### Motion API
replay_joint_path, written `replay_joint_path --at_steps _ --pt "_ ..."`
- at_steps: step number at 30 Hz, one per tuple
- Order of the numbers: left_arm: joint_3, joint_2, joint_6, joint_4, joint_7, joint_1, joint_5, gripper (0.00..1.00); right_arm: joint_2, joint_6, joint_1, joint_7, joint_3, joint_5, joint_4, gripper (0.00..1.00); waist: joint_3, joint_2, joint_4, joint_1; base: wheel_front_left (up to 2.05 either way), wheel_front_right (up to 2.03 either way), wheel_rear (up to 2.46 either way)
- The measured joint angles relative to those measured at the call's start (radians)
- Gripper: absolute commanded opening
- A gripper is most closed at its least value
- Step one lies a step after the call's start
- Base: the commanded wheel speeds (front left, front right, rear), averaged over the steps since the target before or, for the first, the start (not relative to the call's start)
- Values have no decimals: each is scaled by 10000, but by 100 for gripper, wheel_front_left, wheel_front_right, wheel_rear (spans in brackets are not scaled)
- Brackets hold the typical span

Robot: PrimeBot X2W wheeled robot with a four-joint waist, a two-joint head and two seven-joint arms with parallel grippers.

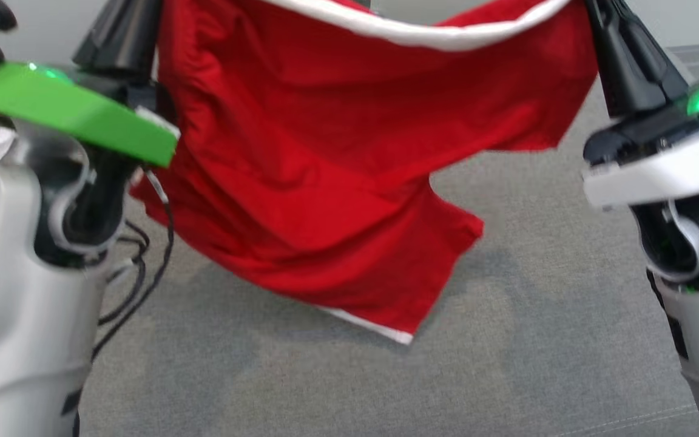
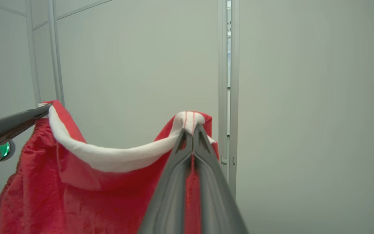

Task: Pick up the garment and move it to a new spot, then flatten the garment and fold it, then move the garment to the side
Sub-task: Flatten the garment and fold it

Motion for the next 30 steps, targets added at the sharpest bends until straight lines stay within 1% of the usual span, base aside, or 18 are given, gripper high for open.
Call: replay_joint_path --at_steps 3,5,6,9,11,14,16,18,21,23,24,26,28,30 --pt "33 58 12 1210 222 -1537 186 0 313 0 -1689 -96 213 -100 1103 0 430 0 -117 0 0 0 0" --pt "94 84 -36 2119 161 -2766 393 0 610 0 -3024 -322 236 -238 1983 0 782 0 -216 0 0 0 0" --pt "104 157 -79 2566 56 -3363 677 0 780 0 -3638 -512 244 -345 2429 0 958 0 -270 0 0 0 0" --pt "194 339 -238 3816 -746 -4888 1325 0 1427 0 -5242 -1243 186 -690 3731 0 1500 0 -469 2 0 0 0" --pt "263 443 -430 4535 -1421 -5668 1551 0 1856 2 -6025 -1718 178 -811 4497 0 1862 0 -634 2 0 0 0" --pt "278 589 -658 5356 -2253 -6389 1908 0 2153 0 -6648 -2245 449 -767 5311 0 2419 0 -875 2 0 0 0" --pt "380 556 -773 6004 -2754 -6403 1787 0 2245 0 -6651 -2594 947 -577 5816 0 2847 0 -1025 2 0 0 0" --pt "318 566 -890 6592 -2955 -6096 1689 0 2301 0 -6415 -2836 1482 -420 6211 0 3252 0 -1147 3 0 0 0" --pt "242 694 -1009 7160 -3367 -5339 1344 0 2336 0 -5925 -3145 2176 -205 6713 0 3857 0 -1308 4 0 0 0" --pt "282 740 -1032 7296 -3616 -4865 1068 0 2337 0 -5590 -3266 2472 -21 6909 0 4208 0 -1394 3 0 0 0" --pt "318 732 -1043 7241 -3726 -4622 838 0 2336 0 -5414 -3313 2585 48 6949 0 4364 0 -1430 4 0 0 0" --pt "84 754 -1043 6610 -3887 -4049 362 0 2280 0 -5021 -3348 2734 167 6897 0 4655 0 -1495 4 0 0 0" --pt "-280 842 -1045 5722 -3979 -3469 -59 0 2019 0 -4580 -3361 2786 199 6615 0 4857 0 -1528 3 0 0 0" --pt "-564 1032 -1045 4778 -4056 -2704 -353 0 1687 0 -4011 -3394 2642 196 6050 0 4946 0 -1500 4 0 0 0"
